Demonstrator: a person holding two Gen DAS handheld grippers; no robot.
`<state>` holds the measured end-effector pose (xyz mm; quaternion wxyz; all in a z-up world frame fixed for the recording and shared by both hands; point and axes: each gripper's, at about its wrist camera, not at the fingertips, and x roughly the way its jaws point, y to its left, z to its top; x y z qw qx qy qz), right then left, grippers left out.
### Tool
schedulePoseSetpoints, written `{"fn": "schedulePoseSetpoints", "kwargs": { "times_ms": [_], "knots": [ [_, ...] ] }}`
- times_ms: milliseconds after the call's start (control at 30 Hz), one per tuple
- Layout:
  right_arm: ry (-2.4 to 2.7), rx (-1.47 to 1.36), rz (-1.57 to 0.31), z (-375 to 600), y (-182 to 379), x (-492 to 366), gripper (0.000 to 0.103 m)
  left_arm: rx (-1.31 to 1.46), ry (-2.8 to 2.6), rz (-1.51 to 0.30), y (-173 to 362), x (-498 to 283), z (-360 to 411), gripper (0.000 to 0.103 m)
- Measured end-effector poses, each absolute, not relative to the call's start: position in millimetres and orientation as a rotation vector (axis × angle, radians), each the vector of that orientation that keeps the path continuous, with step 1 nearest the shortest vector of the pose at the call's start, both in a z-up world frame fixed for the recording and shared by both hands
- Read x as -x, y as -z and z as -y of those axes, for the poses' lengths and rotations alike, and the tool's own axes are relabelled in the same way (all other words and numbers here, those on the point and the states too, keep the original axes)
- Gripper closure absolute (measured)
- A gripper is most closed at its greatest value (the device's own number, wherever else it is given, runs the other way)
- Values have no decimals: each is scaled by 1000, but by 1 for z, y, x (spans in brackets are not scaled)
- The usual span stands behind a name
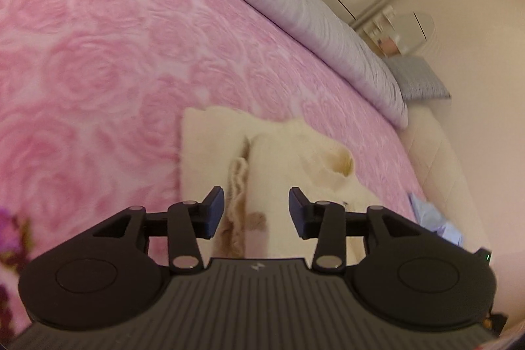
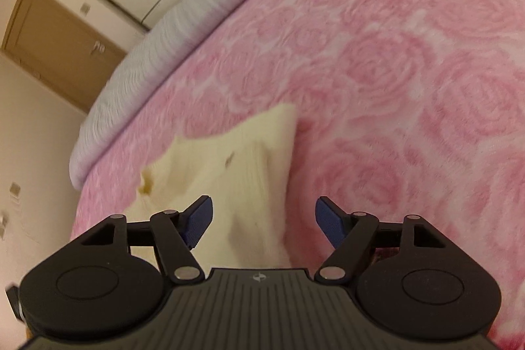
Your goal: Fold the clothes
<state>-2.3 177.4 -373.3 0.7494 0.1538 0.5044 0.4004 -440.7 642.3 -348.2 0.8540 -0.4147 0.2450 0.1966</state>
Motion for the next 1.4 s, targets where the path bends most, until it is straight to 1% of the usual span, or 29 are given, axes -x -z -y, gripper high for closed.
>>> {"fn": "schedulePoseSetpoints", "kwargs": {
  "times_ms": [67, 133, 200, 233, 267, 300, 333, 400, 433, 467, 500, 533, 633, 833, 967, 1000, 1067, 1133, 1200, 1233, 1267, 1300, 1333, 1367, 1400],
  "knots": [
    [-889, -303, -1108, -183, 375, 4, 35, 839, -405, -536, 349, 433, -639, 65],
    [-897, -283, -1119, -188, 377, 5, 36, 806, -396, -556, 351, 425, -636, 65],
    [-898, -254, -1130, -193, 380, 8, 36, 772, -388, -576, 352, 417, -633, 68],
    [-899, -234, -1134, -196, 381, 9, 44, 755, -383, -586, 353, 413, -631, 70],
    [-906, -212, -1133, -198, 381, 12, 64, 739, -379, -595, 353, 409, -630, 83],
    [-915, -189, -1129, -200, 379, 15, 69, 719, -373, -601, 353, 406, -628, 89],
    [-910, -137, -1109, -203, 373, 20, 69, 689, -361, -579, 351, 409, -624, 94],
    [-883, -1, -1047, -209, 357, 34, 68, 659, -342, -561, 347, 412, -618, 94],
    [-876, 67, -1012, -212, 349, 42, 61, 638, -334, -569, 346, 412, -614, 94],
    [-872, 136, -974, -215, 342, 50, 60, 620, -325, -575, 346, 412, -611, 94],
    [-878, 167, -957, -217, 339, 54, 64, 615, -318, -575, 346, 412, -610, 94],
    [-891, 179, -952, -219, 338, 56, 91, 610, -310, -574, 347, 412, -609, 95],
    [-914, 209, -919, -222, 335, 62, 94, 599, -309, -512, 340, 417, -610, 97],
    [-906, 148, -719, -220, 304, 59, 95, 539, -353, -376, 319, 420, -628, 98],
    [-872, 106, -639, -237, 295, 39, 95, 489, -392, -307, 308, 414, -645, 98],
    [-862, 102, -628, -242, 295, 32, 95, 477, -403, -298, 307, 409, -650, 98],
    [-847, 92, -615, -253, 298, 19, 96, 449, -432, -281, 307, 400, -659, 102],
    [-833, 84, -618, -263, 303, 7, 96, 442, -475, -276, 310, 392, -671, 103],
    [-829, 92, -657, -275, 316, -6, 95, 454, -527, -283, 316, 385, -685, 103],
    [-820, 93, -688, -282, 328, -12, 95, 486, -542, -314, 324, 381, -693, 103],
    [-804, 93, -720, -288, 341, -18, 90, 497, -557, -344, 330, 378, -696, 103],
    [-788, 125, -753, -296, 354, -22, 82, 510, -570, -372, 337, 375, -699, 103],
    [-756, 175, -777, -301, 364, -23, 66, 534, -569, -397, 340, 376, -698, 103],
    [-715, 225, -797, -305, 372, -22, 61, 557, -567, -419, 343, 377, -696, 98],
    [-702, 218, -805, -302, 375, -21, 59, 576, -556, -429, 343, 381, -693, 93]
  ]
}}
